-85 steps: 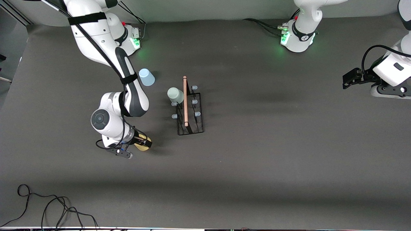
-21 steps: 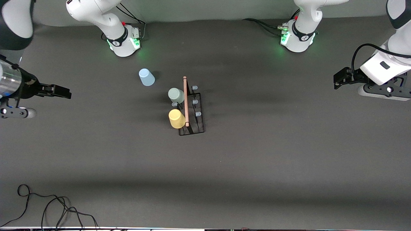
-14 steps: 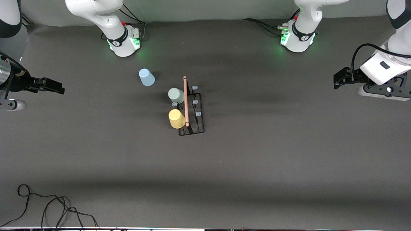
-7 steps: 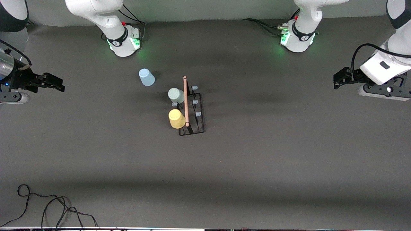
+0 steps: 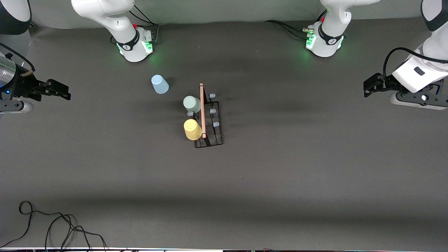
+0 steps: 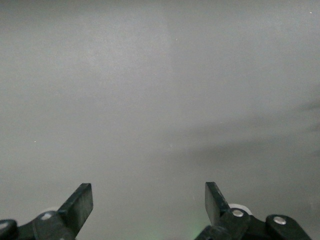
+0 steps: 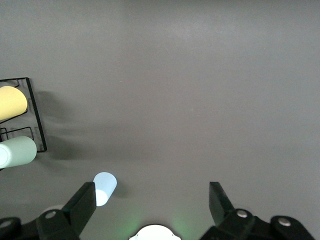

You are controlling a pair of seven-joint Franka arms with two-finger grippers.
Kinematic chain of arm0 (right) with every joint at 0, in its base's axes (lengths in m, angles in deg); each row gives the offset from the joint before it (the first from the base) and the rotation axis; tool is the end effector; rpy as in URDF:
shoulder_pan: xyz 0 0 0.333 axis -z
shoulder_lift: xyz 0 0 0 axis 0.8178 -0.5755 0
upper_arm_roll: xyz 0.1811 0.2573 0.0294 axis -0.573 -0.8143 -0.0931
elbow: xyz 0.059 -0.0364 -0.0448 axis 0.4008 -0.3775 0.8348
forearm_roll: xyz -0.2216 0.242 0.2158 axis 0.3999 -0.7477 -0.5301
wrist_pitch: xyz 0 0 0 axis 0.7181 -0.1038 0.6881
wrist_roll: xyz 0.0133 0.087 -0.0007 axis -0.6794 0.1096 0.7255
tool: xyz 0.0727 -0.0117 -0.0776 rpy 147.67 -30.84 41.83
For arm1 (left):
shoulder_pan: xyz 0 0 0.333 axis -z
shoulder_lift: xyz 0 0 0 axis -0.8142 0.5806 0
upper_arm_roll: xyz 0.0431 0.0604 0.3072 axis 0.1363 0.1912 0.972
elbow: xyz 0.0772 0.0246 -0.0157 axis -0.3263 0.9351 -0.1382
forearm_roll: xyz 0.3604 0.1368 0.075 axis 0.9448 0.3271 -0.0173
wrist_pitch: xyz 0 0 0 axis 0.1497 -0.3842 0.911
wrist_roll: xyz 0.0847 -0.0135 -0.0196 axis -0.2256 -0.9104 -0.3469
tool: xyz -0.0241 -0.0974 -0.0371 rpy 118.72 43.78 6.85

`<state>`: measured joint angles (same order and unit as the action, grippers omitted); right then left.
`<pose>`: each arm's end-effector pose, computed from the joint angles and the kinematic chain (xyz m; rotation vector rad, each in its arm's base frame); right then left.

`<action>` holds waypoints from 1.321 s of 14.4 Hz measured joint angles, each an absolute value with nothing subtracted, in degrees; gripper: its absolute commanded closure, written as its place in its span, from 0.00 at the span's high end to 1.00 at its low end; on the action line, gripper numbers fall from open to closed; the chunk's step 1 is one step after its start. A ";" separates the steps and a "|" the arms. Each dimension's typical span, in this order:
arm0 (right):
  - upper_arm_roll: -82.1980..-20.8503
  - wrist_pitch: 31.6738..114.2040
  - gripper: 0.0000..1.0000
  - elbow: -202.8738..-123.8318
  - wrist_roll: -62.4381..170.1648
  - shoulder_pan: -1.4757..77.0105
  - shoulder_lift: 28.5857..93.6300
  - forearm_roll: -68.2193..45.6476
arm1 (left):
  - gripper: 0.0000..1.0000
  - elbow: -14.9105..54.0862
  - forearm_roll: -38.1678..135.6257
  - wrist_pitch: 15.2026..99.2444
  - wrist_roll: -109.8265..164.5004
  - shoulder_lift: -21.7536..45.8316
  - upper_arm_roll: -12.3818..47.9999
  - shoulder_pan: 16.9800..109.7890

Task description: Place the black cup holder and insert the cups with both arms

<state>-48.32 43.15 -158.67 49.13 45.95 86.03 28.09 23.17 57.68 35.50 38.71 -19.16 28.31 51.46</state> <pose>0.5366 -0.0033 0.5981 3.0965 0.0146 -0.1935 0.5246 -0.0460 0.5759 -3.1178 0.2605 0.0659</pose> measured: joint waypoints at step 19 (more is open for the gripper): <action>-48.31 44.37 1.00 -153.86 49.17 45.98 84.13 28.09 | 1.00 23.13 57.68 35.57 38.71 -19.17 28.32 51.45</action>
<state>-48.31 44.37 -153.86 49.17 45.98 84.13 28.09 23.13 57.68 35.57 38.71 -19.17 28.32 51.45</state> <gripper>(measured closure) 0.000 0.000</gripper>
